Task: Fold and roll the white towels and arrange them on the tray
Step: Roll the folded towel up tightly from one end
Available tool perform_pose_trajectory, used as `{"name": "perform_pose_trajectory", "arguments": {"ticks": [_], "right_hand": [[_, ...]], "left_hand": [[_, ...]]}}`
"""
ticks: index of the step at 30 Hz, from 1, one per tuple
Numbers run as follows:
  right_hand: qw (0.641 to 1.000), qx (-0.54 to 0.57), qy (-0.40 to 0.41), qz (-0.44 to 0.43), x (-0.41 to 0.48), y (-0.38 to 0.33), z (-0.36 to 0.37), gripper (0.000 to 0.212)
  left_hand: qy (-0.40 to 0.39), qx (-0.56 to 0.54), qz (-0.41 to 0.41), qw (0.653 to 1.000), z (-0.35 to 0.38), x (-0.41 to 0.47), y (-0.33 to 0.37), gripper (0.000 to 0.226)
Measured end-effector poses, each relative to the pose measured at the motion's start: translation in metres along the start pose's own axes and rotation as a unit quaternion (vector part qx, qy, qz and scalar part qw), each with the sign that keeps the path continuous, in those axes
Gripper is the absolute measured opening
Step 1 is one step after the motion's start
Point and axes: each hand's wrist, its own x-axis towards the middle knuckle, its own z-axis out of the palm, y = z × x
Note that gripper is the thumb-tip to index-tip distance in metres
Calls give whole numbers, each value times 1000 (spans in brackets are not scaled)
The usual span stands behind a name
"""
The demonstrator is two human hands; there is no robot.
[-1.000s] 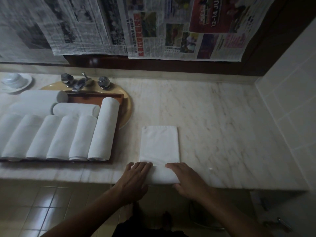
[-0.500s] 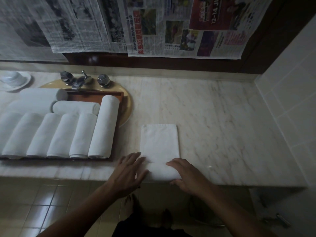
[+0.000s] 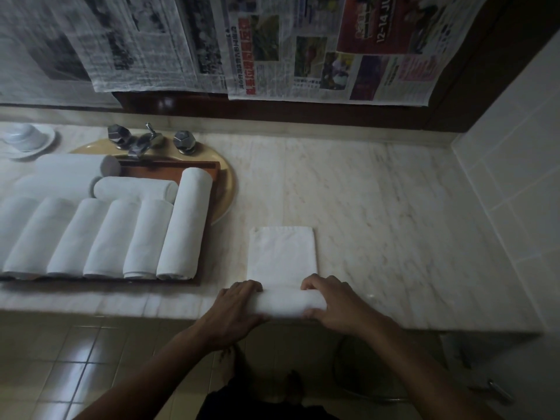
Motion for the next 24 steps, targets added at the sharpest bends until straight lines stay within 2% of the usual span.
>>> {"name": "perform_pose_trajectory", "arguments": {"ticks": [3,5,9,12,14,16,17,20,22,24], "right_hand": [[1000,26,-1,11,2,-4,-9,40],[1000,3,23,8,2,-11,-13,40],[982,-97,150,-53,-11,-36,2,47],[963,-149,199,-102,-17,-46,37,56],[959,-184,194,-94,-11,-44,53,74],[958,-196,191,-85,-2,-40,55,87],[956,-204,193,-83,4,-38,54,90],[954,-216,190,-79,19,-34,48,90],[956,-225,169,-78,29,-34,41,91],[959,-235,140,-70,37,-37,30,100]], "left_hand": [[-3,-48,-45,998,-12,11,7,55],[-26,-53,-71,996,-18,20,8,55],[-70,-44,-103,991,-28,37,1,87],[-65,-38,-119,990,-29,47,-2,88],[-3,-7,-120,993,-24,48,2,73],[107,69,-84,988,-16,43,9,53],[135,109,-59,983,-12,39,15,51],[115,175,12,978,7,31,26,62],[78,209,15,975,20,33,22,80],[52,215,3,975,20,42,16,93]]}}
